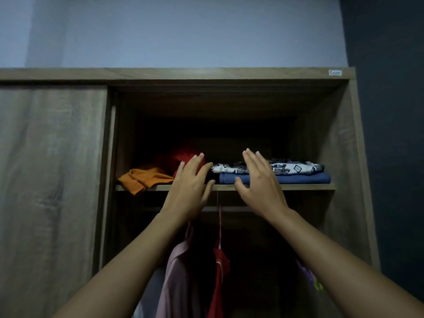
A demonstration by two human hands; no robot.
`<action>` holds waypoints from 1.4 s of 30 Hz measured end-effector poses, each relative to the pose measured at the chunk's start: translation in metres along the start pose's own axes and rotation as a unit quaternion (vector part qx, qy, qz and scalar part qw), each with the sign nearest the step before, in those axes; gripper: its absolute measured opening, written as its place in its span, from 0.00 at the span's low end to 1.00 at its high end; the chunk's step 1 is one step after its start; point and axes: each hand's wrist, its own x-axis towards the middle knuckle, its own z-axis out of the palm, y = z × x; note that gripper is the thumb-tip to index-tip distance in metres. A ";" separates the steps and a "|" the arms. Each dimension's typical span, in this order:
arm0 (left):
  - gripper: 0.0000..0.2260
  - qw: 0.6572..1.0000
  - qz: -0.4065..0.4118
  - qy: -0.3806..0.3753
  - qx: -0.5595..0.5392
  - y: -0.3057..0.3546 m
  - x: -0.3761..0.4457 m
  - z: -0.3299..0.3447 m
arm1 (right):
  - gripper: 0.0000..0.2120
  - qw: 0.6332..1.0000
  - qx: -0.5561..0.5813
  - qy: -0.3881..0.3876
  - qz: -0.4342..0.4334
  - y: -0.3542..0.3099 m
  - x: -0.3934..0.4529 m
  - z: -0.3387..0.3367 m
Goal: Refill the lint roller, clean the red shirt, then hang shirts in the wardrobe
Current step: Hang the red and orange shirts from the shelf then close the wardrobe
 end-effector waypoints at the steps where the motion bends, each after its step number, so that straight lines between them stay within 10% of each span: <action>1: 0.23 1.000 -0.005 -0.001 0.005 -0.001 0.004 0.003 | 0.32 1.000 0.005 0.000 0.000 0.003 0.003 0.004; 26: 0.21 0.993 0.063 -0.086 0.057 -0.019 0.095 0.056 | 0.33 1.000 0.002 -0.028 0.002 0.033 0.058 0.045; 33: 0.11 0.998 0.018 0.016 -0.058 -0.022 0.104 0.058 | 0.22 0.997 -0.062 -0.039 0.016 0.045 0.070 0.037; 37: 0.09 0.994 0.016 0.046 -0.099 -0.025 0.102 0.059 | 0.13 0.965 -0.210 -0.086 0.130 0.071 0.081 0.018; 42: 0.04 0.992 0.019 0.054 -0.112 -0.022 0.100 0.074 | 0.28 0.931 -0.185 -0.196 0.245 0.110 0.098 -0.004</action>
